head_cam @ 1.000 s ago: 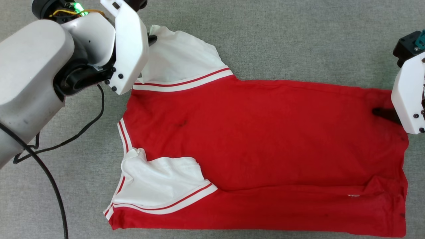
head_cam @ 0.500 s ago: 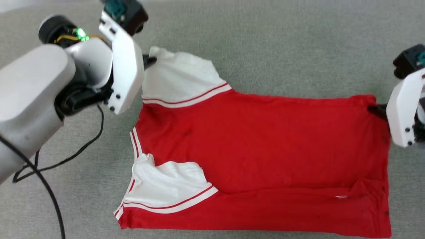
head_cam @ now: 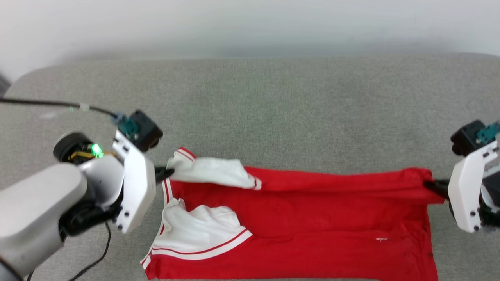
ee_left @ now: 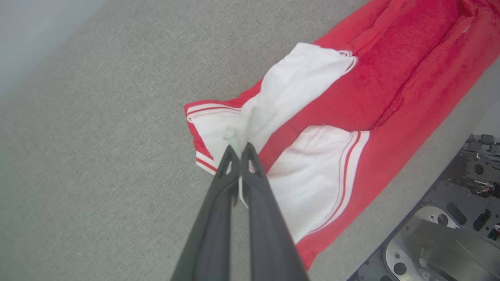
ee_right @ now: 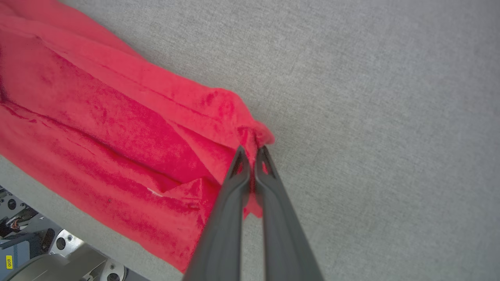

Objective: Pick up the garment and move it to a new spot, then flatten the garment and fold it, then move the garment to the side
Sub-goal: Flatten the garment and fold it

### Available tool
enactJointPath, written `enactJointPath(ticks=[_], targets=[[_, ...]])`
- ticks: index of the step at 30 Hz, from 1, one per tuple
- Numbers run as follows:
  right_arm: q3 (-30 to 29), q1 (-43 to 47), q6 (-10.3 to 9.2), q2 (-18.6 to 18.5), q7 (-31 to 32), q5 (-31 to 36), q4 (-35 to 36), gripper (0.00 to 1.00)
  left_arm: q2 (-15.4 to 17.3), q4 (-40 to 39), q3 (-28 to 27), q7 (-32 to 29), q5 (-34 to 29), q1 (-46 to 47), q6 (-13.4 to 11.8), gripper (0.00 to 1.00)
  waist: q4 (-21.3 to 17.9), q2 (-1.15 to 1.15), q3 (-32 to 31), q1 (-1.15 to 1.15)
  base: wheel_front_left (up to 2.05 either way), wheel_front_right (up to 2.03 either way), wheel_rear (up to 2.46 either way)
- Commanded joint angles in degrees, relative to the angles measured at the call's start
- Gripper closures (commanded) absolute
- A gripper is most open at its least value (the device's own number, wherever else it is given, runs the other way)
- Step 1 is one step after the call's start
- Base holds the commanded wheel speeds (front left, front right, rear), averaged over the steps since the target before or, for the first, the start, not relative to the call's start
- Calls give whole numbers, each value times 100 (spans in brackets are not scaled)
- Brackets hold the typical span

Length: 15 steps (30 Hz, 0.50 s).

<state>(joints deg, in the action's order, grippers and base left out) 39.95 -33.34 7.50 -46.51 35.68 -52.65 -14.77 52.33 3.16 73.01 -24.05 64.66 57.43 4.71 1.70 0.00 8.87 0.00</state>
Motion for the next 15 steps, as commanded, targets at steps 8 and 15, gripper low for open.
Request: enactJointPath(ticks=[8,15], targets=[[-10,932,-2,-175,-377,-130,288,100,479,-701,20,105,62,-1143,-406,100,-28,0,-355,0,0,0,0],[1,1457,-3,-24,-524,-72,263,100,503,-870,28,191,-37,-1947,-681,100,-44,0,-249,0,0,0,0]])
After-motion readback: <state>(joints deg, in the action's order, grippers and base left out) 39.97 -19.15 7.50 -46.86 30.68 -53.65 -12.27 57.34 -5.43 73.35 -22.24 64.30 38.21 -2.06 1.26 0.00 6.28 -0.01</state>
